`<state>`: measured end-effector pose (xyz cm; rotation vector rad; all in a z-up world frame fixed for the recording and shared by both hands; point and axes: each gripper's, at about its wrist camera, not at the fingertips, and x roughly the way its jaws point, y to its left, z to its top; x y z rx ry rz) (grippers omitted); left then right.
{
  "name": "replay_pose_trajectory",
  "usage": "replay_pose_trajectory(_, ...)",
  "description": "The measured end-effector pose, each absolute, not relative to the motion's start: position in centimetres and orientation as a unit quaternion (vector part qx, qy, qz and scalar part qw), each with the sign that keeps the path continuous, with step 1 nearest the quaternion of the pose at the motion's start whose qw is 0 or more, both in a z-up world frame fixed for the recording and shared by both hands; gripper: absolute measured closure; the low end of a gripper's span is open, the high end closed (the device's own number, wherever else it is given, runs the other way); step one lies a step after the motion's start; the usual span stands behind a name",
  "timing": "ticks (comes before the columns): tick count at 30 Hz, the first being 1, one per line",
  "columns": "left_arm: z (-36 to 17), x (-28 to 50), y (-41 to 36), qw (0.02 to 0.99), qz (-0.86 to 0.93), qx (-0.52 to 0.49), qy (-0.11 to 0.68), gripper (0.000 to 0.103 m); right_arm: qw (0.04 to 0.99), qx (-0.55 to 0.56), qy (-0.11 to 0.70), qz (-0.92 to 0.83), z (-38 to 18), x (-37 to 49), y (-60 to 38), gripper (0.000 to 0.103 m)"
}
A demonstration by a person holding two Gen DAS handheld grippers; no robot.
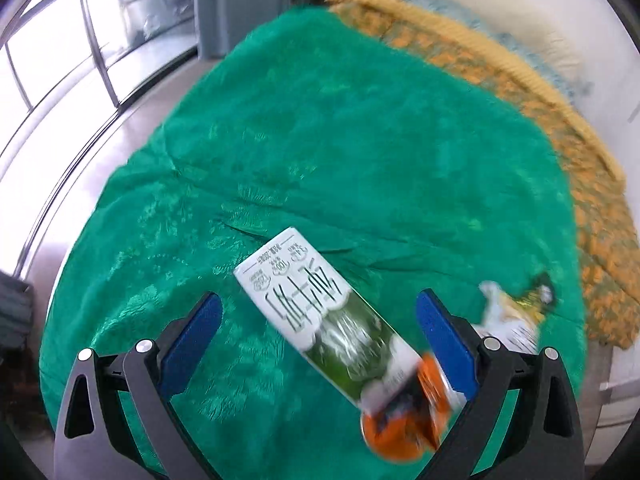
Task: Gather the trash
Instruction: 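Grasp the white-green milk carton with the left gripper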
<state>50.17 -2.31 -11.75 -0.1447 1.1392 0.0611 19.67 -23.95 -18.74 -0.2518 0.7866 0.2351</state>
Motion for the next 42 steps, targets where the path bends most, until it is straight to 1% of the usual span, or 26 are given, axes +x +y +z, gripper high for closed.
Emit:
replay_pose_trajectory(5,-14.7,51.4,-1.8,0.803,0.047,-0.073,0.590,0.007,0.912,-0.124,0.375,0.112,-18.6,19.4,-24.0,0.007)
replay_pose_trajectory(7,-15.5,51.6,-1.4,0.792,0.036,-0.093,0.603,0.007,0.913,-0.121,0.374,0.111,-18.5,19.4,-24.2,0.007)
replay_pose_trajectory(9,-15.6,51.7,-0.8,0.786,0.026,-0.119,0.605,0.023,0.913,-0.117,0.374,0.109,-18.5,19.4,-24.3,0.007)
replay_pose_trajectory(10,-15.5,51.7,-0.6,0.787,0.028,-0.122,0.604,0.026,0.914,-0.115,0.375,0.108,-18.5,19.5,-24.4,0.007)
replay_pose_trajectory(12,-15.1,51.5,-0.1,0.793,0.028,-0.119,0.596,0.037,0.915,-0.110,0.374,0.105,-18.4,19.5,-24.6,0.007)
replay_pose_trajectory(14,-14.7,50.9,1.1,0.797,0.022,-0.120,0.592,0.043,0.915,-0.105,0.375,0.105,-18.4,19.5,-24.8,0.007)
replay_pose_trajectory(17,-13.8,49.3,3.1,0.802,0.010,-0.118,0.585,0.045,0.916,-0.098,0.376,0.104,-18.4,19.6,-25.0,0.007)
replay_pose_trajectory(21,-11.8,45.2,5.7,0.813,-0.021,-0.076,0.577,0.045,0.916,-0.095,0.376,0.103,-18.4,19.6,-25.0,0.007)
replay_pose_trajectory(23,-11.5,43.2,5.5,0.813,-0.049,-0.041,0.578,0.045,0.916,-0.096,0.375,0.102,-18.4,19.6,-25.0,0.007)
replay_pose_trajectory(27,-11.4,35.7,3.5,0.808,-0.142,0.012,0.572,0.045,0.916,-0.104,0.374,0.097,-18.4,19.5,-24.7,0.007)
replay_pose_trajectory(30,-12.3,31.5,0.9,0.807,-0.191,0.043,0.557,0.044,0.916,-0.110,0.375,0.091,-18.4,19.5,-24.6,0.007)
replay_pose_trajectory(33,-13.2,29.3,-1.3,0.818,-0.200,0.065,0.535,0.042,0.916,-0.113,0.375,0.083,-18.5,19.5,-24.5,0.007)
replay_pose_trajectory(34,-13.4,28.9,-2.1,0.828,-0.193,0.076,0.522,0.041,0.916,-0.113,0.375,0.080,-18.5,19.5,-24.5,0.007)
replay_pose_trajectory(35,-13.7,28.4,-2.6,0.836,-0.183,0.083,0.510,0.032,0.916,-0.114,0.376,0.077,-18.5,19.5,-24.5,0.007)
replay_pose_trajectory(36,-14.0,28.1,-3.0,0.843,-0.180,0.083,0.501,0.025,0.916,-0.115,0.377,0.074,-18.5,19.6,-24.5,0.007)
replay_pose_trajectory(39,-15.0,27.7,-4.0,0.855,-0.166,0.084,0.485,0.018,0.915,-0.118,0.379,0.071,-18.5,19.8,-24.5,0.007)
replay_pose_trajectory(42,-16.1,27.6,-4.1,0.860,-0.147,0.091,0.481,0.016,0.914,-0.113,0.383,0.074,-18.6,19.9,-24.6,0.007)
